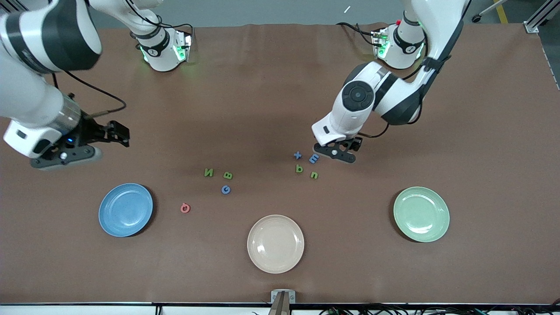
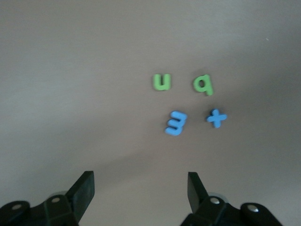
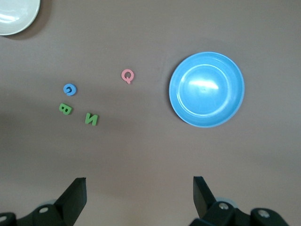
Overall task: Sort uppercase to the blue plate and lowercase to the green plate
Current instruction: 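Grasp the pink Q with the right gripper while the left gripper grasps the blue 3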
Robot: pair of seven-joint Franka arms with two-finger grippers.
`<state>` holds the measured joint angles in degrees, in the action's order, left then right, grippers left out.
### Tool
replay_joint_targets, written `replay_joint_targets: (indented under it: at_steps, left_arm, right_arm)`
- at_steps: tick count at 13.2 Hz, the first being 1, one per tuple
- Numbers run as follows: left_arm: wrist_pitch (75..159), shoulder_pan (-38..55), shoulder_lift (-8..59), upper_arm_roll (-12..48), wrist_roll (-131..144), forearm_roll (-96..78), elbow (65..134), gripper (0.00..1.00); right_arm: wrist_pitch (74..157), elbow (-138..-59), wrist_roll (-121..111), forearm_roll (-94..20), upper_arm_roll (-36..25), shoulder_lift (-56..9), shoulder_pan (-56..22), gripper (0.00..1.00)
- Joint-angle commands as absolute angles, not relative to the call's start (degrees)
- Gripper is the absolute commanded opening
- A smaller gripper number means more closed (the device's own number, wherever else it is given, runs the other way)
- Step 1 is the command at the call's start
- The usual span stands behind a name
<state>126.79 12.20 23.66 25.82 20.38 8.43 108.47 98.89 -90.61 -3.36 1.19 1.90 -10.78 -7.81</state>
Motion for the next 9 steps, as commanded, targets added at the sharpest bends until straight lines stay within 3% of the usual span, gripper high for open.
replay_joint_targets:
  at_steps: [1, 7, 9]
  left_arm:
    - [131.1, 13.9, 28.8, 25.8, 21.8, 11.2, 106.8, 0.76]
    - [137.5, 14.0, 36.8, 25.8, 22.1, 22.9, 105.6, 0.63]
    - [137.6, 14.8, 37.6, 25.8, 22.2, 23.0, 105.1, 0.62]
  right_arm:
    - [105.1, -88.9, -3.7, 2.0, 1.6, -16.8, -9.0, 1.0]
    - [116.5, -88.8, -3.3, 2.0, 1.4, -27.7, -8.9, 1.0]
    - [120.2, -88.8, -3.6, 1.9, 1.3, -32.0, -8.4, 1.0]
